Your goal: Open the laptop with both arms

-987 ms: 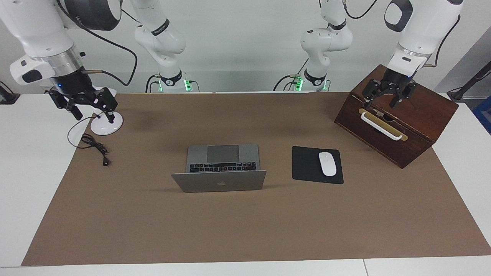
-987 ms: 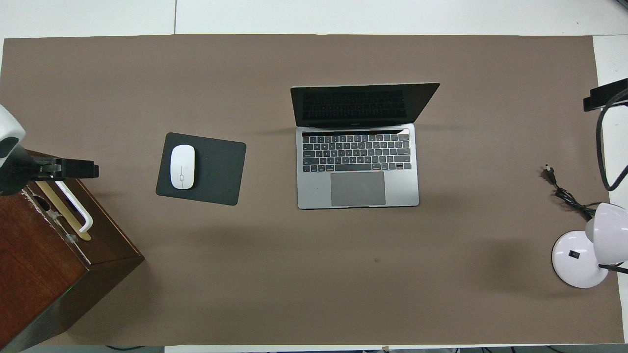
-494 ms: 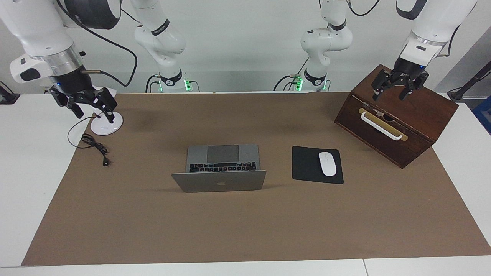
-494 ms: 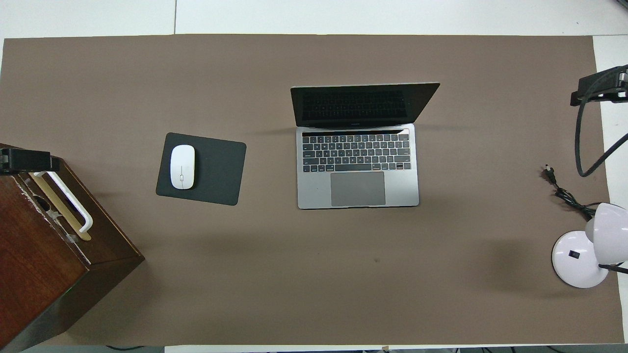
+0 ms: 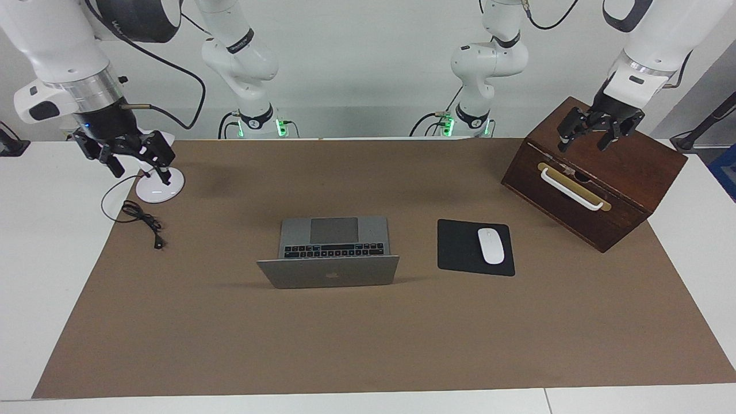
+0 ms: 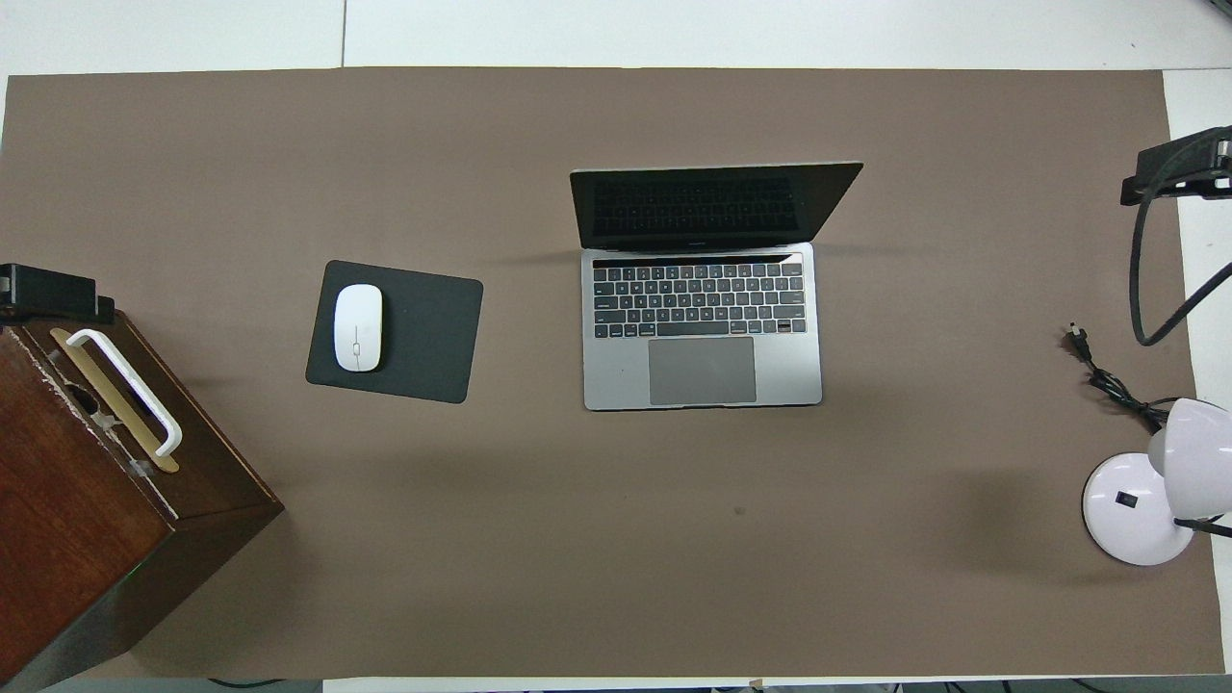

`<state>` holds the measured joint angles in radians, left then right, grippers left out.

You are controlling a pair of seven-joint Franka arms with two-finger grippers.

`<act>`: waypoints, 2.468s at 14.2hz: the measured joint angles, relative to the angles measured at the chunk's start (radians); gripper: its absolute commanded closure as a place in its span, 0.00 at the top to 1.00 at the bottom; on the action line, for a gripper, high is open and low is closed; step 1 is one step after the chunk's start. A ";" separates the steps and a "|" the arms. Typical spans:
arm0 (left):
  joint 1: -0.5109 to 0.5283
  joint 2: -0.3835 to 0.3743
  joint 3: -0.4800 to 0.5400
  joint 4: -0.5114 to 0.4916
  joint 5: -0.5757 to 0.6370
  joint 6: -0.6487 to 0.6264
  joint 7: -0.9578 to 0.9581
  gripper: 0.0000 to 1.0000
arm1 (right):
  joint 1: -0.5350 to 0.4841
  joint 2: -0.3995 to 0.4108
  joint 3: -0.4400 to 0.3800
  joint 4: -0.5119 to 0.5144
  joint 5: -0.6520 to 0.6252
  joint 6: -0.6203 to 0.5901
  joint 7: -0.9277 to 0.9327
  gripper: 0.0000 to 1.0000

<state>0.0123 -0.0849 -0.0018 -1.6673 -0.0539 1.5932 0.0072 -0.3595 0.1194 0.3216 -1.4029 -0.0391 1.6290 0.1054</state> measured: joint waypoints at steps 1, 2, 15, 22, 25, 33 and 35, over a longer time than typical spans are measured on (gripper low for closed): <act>0.000 0.001 0.000 -0.006 0.000 0.002 0.000 1.00 | 0.000 0.000 0.000 0.000 0.000 0.000 -0.022 1.00; 0.000 0.003 0.000 -0.010 0.000 0.008 0.000 1.00 | -0.001 0.000 -0.001 0.000 0.000 -0.001 -0.041 1.00; -0.002 0.004 -0.001 -0.031 0.000 0.085 0.000 1.00 | -0.009 0.000 -0.006 0.000 0.000 -0.017 -0.187 1.00; -0.004 0.003 -0.003 -0.026 0.045 0.072 0.000 1.00 | -0.010 0.000 -0.010 0.000 0.000 -0.059 -0.132 1.00; -0.005 0.003 -0.004 -0.026 0.048 0.072 0.001 1.00 | -0.011 0.000 -0.011 0.000 0.000 -0.059 -0.132 1.00; -0.005 0.003 -0.004 -0.026 0.048 0.071 0.001 1.00 | -0.027 -0.010 -0.013 -0.025 0.000 -0.059 -0.132 1.00; -0.005 0.003 -0.004 -0.026 0.048 0.071 0.001 1.00 | -0.027 -0.016 -0.013 -0.038 0.000 -0.059 -0.132 1.00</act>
<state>0.0076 -0.0817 -0.0060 -1.6935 -0.0056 1.6647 0.0084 -0.3868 0.1032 0.3090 -1.4408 -0.0392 1.5696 -0.0267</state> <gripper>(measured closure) 0.000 0.000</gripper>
